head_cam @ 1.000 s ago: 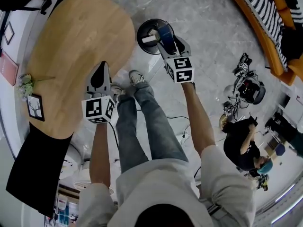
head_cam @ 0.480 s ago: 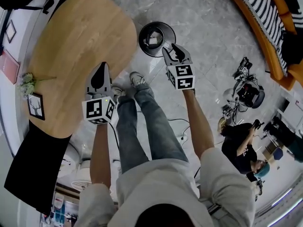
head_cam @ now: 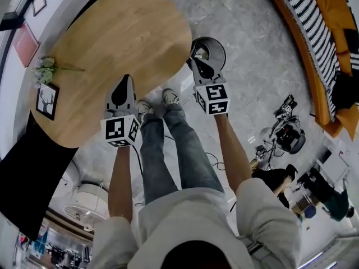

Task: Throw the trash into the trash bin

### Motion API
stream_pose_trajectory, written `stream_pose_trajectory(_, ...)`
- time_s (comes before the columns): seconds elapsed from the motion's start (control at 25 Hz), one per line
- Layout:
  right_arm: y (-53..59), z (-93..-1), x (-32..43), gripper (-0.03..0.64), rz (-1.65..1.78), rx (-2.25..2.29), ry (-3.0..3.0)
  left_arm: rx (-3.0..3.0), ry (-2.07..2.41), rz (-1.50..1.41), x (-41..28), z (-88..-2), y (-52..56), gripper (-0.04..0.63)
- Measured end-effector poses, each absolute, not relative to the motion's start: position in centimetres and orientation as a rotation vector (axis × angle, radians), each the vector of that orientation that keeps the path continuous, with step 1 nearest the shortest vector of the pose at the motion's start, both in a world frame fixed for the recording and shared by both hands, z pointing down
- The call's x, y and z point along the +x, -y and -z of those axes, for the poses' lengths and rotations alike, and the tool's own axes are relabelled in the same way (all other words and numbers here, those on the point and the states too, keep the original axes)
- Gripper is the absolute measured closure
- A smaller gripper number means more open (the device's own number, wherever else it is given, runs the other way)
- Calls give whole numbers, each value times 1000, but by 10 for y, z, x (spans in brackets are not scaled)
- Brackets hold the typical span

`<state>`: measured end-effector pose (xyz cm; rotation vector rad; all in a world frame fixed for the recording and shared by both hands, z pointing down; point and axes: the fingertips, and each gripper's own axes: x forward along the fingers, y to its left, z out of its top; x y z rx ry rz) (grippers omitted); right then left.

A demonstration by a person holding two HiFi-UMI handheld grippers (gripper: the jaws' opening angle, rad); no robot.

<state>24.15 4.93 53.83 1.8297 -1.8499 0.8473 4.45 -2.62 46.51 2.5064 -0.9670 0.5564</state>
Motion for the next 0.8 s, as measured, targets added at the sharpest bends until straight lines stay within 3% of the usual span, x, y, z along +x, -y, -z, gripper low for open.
stream_pose_trajectory(0.44,36,-465,93,588,-669,1569,2171,2366,1397,-457,-120,-403,45,577)
stream_pose_trajectory(0.8,39,-317,71,588,-496,1580,2316,2356,1580,-359,-163,-275,23,577)
